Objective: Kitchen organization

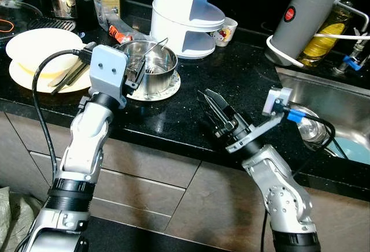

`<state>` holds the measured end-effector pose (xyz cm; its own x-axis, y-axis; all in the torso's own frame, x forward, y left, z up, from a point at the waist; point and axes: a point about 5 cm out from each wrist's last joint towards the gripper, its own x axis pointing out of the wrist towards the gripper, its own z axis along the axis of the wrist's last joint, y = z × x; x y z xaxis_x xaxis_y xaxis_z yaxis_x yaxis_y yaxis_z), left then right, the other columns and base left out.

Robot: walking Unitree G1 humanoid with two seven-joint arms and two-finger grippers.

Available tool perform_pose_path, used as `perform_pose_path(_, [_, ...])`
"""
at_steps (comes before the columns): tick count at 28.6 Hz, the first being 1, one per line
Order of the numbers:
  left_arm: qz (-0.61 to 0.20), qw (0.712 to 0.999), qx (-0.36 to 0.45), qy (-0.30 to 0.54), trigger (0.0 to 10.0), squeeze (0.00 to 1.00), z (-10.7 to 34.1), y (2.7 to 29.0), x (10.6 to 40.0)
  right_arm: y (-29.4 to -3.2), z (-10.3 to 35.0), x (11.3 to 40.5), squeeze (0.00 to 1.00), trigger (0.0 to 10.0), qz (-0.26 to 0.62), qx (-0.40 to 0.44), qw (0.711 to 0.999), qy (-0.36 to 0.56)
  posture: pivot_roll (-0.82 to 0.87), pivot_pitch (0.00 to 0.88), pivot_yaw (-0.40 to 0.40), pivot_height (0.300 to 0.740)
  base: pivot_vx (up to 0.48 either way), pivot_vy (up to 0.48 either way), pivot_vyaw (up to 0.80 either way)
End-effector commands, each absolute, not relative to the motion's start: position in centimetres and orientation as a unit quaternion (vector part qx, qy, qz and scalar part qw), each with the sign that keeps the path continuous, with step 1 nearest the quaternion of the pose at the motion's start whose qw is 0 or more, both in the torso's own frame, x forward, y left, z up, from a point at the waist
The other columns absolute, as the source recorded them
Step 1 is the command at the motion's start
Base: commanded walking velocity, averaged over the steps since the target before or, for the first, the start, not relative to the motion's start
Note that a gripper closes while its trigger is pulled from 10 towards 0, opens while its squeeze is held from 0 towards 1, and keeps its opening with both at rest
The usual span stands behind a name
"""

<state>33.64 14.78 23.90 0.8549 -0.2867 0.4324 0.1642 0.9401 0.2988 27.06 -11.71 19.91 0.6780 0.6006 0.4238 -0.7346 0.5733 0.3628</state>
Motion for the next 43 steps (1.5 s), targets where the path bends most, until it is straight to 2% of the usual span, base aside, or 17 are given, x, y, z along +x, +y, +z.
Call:
perform_pose_path(1, [-0.135,0.953,0.123,-0.24,10.0,0.0,23.5,14.0,33.8,-11.6,20.1,26.7,0.0,10.0,0.392,0.26,0.873,-0.127,0.1,0.034,-0.165,0.74,0.0,0.0,0.0])
perform_pose_path(16, [-0.114,0.961,0.139,-0.212,10.0,0.0,21.9,14.7,34.1,-9.9,19.6,24.7,0.0,10.0,0.452,0.243,0.852,-0.103,0.11,0.026,-0.158,0.74,0.0,0.0,0.0])
perform_pose_path(29, [-0.11,0.962,0.15,-0.202,10.0,0.0,21.7,15.2,34.9,-9.9,19.9,24.6,0.0,10.0,0.453,0.241,0.852,-0.104,0.1,0.032,-0.16,0.74,0.0,0.0,0.0])
perform_pose_path(30, [-0.11,0.961,0.15,-0.203,5.5,0.0,21.8,15.2,34.9,-9.9,19.9,24.6,0.0,10.0,0.453,0.241,0.852,-0.104,0.1,0.034,-0.159,0.74,0.0,0.0,0.0])
perform_pose_path(32, [-0.11,0.961,0.149,-0.204,5.5,0.0,21.8,15.2,34.9,-9.9,19.9,24.6,0.0,10.0,0.453,0.241,0.852,-0.104,0.1,0.034,-0.159,0.74,0.0,0.0,0.0])
perform_pose_path(33, [-0.11,0.961,0.149,-0.206,0.0,0.0,21.9,15.2,34.9,-9.9,19.9,24.6,0.0,10.0,0.452,0.241,0.853,-0.104,0.1,0.034,-0.159,0.74,0.0,0.0,0.0])
perform_pose_path(43, [-0.109,0.96,0.148,-0.212,0.0,0.0,22.0,15.2,34.7,-9.9,19.8,24.7,0.0,10.0,0.449,0.241,0.854,-0.102,0.11,0.035,-0.16,0.74,0.0,0.0,0.0])
